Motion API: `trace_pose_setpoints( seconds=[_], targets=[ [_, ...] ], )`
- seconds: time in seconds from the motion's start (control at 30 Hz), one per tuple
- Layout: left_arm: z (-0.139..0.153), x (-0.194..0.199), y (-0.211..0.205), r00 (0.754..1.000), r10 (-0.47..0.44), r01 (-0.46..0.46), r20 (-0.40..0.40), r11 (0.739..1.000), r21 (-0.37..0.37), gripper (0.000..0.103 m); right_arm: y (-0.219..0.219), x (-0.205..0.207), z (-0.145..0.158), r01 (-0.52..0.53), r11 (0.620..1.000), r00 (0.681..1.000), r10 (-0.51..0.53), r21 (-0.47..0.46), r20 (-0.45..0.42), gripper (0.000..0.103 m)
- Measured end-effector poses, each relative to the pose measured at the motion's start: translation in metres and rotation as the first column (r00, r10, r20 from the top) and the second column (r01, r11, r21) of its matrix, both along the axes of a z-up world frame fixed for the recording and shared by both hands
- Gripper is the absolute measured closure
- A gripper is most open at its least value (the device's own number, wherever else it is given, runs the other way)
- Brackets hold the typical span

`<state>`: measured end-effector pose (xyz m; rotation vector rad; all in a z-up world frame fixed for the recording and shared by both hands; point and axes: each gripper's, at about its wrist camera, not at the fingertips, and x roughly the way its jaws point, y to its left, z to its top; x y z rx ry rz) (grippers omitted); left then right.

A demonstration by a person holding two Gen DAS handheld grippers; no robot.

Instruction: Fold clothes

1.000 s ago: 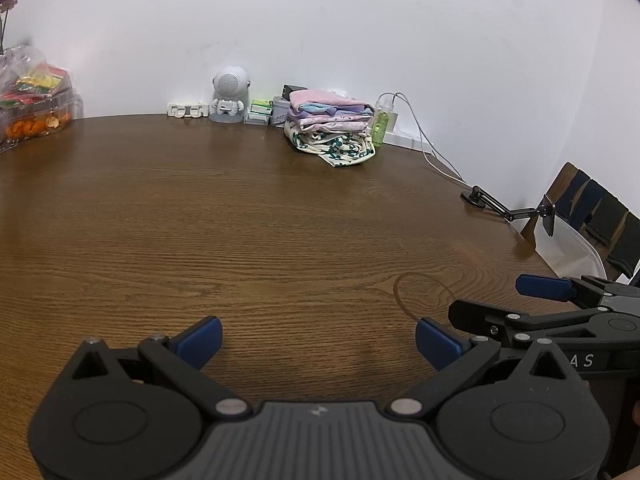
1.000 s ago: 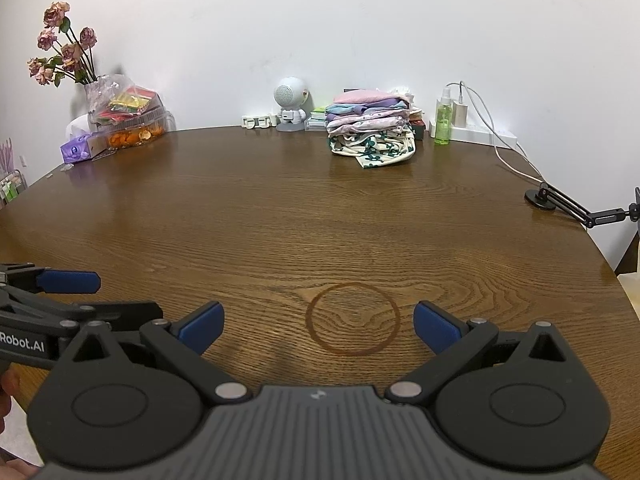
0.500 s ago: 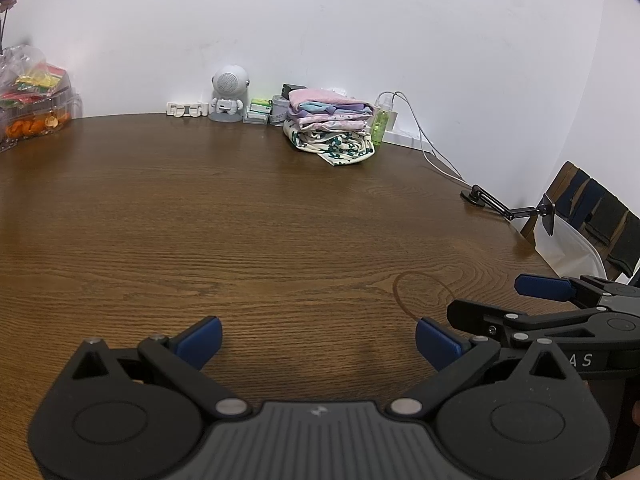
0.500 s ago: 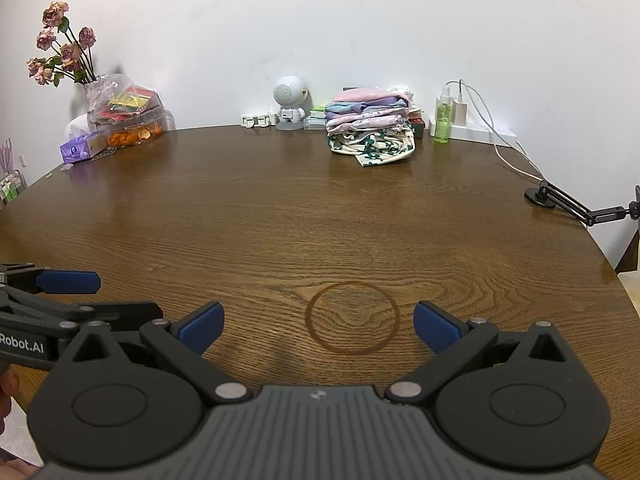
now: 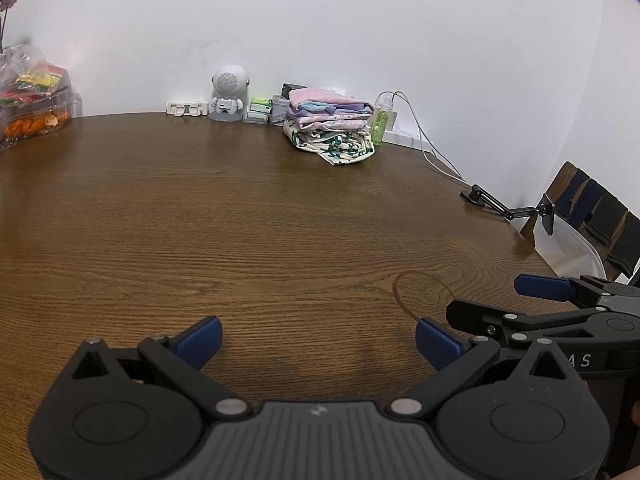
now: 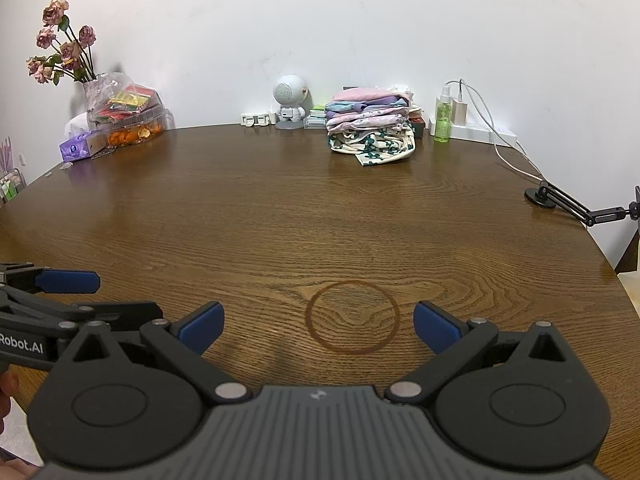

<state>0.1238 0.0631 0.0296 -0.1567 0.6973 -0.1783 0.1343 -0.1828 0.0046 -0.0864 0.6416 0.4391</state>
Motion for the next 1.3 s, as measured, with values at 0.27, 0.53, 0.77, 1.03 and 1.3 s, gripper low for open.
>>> trace_pose_setpoints(
  seconds=[0.27, 0.53, 0.77, 1.03, 1.3],
  targets=[
    [0.0, 0.0003, -0.0011, 1.0, 0.0, 0.0, 0.0, 1.0, 0.002, 0.0, -0.0002, 0.0017, -0.0006, -0.002, 1.0, 1.0, 0.002, -0.002, -0.004, 0.0],
    [-0.0004, 0.0009, -0.0022, 1.0, -0.002, 0.002, -0.004, 1.0, 0.0, 0.0, 0.0005, 0.0018, -0.001, 0.0, 1.0, 1.0, 0.0, -0.004, -0.006, 0.0],
    [-0.0003, 0.0017, -0.0034, 1.0, -0.005, 0.005, -0.005, 1.0, 0.0, 0.0, -0.0001, 0.0024, -0.0006, 0.0, 1.0, 1.0, 0.0, -0.004, -0.005, 0.0],
    [-0.0001, 0.0012, -0.0029, 1.0, -0.008, 0.008, -0.001, 1.0, 0.001, 0.0, 0.0003, 0.0019, -0.0004, 0.0, 1.0, 1.0, 0.0, -0.006, -0.005, 0.0],
    [0.0001, 0.0009, -0.0027, 1.0, -0.012, 0.012, 0.001, 1.0, 0.002, 0.0, 0.0006, 0.0012, -0.0002, 0.001, 1.0, 1.0, -0.001, -0.007, -0.001, 0.0]
  ],
)
